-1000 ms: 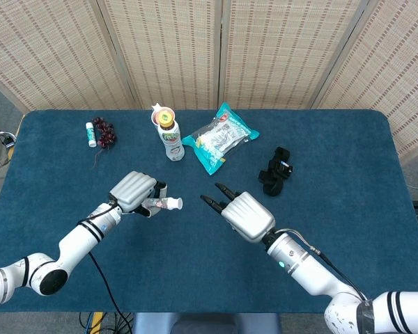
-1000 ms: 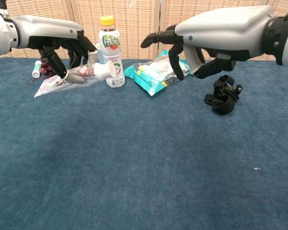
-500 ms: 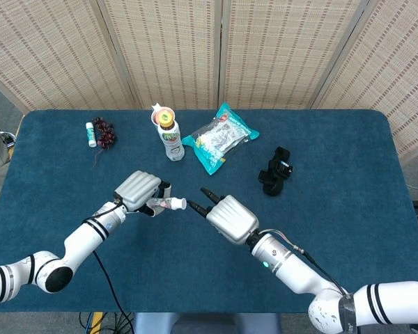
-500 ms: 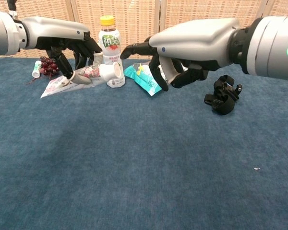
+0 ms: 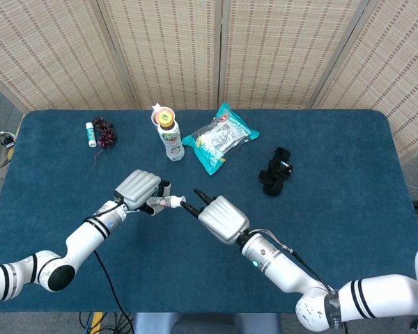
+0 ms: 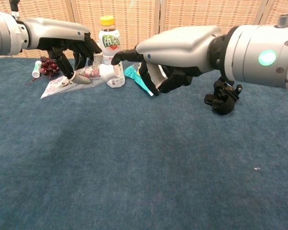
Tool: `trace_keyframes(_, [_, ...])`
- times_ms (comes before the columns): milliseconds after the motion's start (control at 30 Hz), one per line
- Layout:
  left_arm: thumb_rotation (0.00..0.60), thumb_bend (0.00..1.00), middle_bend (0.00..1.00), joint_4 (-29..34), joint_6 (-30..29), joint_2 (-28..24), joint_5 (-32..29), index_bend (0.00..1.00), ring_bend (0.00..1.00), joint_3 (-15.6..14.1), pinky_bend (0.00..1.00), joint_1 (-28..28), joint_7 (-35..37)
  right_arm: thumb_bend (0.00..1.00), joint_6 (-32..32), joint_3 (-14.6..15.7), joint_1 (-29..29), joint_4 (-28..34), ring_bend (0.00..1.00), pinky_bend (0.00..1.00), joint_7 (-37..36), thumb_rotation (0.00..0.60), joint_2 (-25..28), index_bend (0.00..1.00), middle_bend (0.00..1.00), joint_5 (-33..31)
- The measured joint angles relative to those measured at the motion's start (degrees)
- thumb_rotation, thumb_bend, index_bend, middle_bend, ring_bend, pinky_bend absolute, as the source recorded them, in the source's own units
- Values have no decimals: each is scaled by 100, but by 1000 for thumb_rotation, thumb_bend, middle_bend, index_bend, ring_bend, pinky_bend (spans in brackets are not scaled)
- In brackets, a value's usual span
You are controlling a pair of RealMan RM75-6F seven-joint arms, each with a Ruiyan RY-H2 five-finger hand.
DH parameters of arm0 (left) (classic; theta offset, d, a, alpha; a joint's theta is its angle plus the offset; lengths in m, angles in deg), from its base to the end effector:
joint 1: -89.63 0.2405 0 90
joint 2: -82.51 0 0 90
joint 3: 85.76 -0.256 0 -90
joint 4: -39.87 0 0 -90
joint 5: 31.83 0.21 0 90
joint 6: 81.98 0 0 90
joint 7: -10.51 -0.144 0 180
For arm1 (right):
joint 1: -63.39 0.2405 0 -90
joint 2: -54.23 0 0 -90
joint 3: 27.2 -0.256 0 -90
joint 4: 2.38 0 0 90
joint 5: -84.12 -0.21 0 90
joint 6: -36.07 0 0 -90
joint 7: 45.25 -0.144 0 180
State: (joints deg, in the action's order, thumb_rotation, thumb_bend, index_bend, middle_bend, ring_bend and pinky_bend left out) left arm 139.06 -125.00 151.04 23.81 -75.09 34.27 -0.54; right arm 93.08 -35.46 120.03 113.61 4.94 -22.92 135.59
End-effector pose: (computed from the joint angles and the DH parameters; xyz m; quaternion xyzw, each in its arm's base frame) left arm -0.0857 0.3686 0.0571 -0.7804 -0.3904 -0.3570 0.3334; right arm -0.0263 -0.2863 0.0157 0.8557 -0.2065 0.3325 0.3384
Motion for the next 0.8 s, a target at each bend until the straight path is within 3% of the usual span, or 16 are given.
trace_keyframes(800, [600, 450, 668, 2, -143, 36, -13, 600, 550, -79, 395, -42, -143, 1000, 139, 126, 434, -213, 430, 503, 41, 600, -221, 19, 594, -576])
